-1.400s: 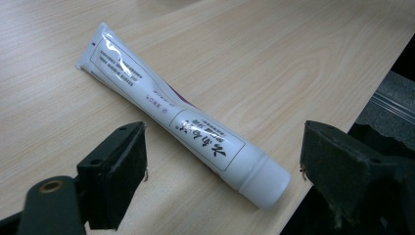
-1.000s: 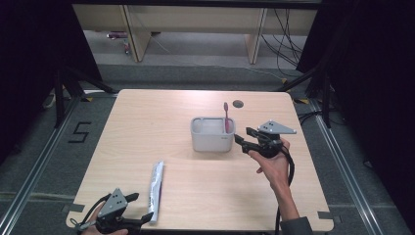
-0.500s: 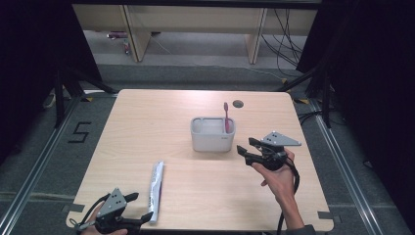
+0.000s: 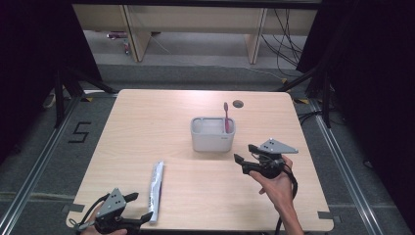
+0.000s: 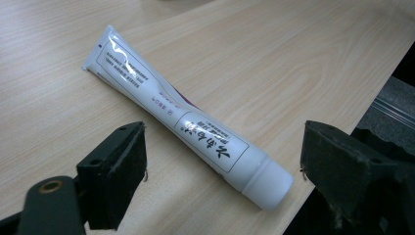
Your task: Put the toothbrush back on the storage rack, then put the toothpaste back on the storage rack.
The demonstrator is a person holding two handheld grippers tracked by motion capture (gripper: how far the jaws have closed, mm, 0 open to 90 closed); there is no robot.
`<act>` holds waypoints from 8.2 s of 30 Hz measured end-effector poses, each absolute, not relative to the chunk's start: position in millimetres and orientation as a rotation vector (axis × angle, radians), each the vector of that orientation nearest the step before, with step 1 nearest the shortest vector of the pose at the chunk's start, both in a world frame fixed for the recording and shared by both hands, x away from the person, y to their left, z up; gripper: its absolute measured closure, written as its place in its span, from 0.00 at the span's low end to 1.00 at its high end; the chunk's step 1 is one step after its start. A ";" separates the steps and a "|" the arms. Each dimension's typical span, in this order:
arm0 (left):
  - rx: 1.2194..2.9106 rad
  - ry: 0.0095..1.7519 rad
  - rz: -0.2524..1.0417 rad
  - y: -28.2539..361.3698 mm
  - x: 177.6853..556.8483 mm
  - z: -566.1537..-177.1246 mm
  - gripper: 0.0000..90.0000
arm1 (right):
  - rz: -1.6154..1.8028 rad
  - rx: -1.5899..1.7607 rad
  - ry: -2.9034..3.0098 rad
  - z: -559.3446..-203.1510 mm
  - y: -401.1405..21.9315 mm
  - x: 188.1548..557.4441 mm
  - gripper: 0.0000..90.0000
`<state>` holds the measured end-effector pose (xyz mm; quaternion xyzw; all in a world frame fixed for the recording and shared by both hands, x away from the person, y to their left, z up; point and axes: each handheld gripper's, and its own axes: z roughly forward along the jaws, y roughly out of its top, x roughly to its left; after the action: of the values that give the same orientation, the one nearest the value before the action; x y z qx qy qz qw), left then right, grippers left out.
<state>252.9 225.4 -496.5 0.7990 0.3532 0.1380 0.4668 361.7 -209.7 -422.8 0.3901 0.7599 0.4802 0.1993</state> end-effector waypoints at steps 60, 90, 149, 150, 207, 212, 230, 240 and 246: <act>1.991 0.894 0.334 223.6 257.0 -497.5 0.19 | 1.130 1.149 2.372 -487.6 -203.0 288.1 0.27; 1.972 0.897 0.336 223.3 257.0 -497.8 0.19 | 1.143 1.178 2.366 -490.3 -213.7 259.6 0.28; 2.368 1.047 0.149 190.3 347.1 -485.0 0.47 | 1.157 1.126 2.379 -488.8 -210.9 254.0 0.29; 2.373 1.049 0.145 189.9 348.2 -484.6 0.48 | 1.161 1.132 2.380 -488.9 -210.8 253.9 0.29; 2.715 0.830 -0.037 160.3 364.3 -481.6 0.83 | 1.169 1.115 2.378 -485.8 -214.1 253.4 0.31; 2.735 0.828 -0.057 158.9 366.5 -481.4 0.83 | 1.183 1.136 2.393 -486.7 -212.9 253.0 0.31; 2.858 0.784 -0.093 146.5 373.7 -480.0 0.83 | 1.163 1.117 2.389 -487.9 -212.3 252.7 0.31; 2.938 0.773 -0.058 135.9 372.8 -478.8 0.84 | 1.185 1.155 2.399 -487.5 -212.6 251.6 0.31; 2.942 0.764 -0.058 135.8 372.7 -478.8 0.84 | 1.185 1.157 2.402 -487.6 -213.2 251.7 0.31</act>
<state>372.7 135.8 -478.8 0.9665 0.2510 -0.0190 0.0505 251.7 -213.2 -487.6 0.3941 0.8181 0.4037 0.1115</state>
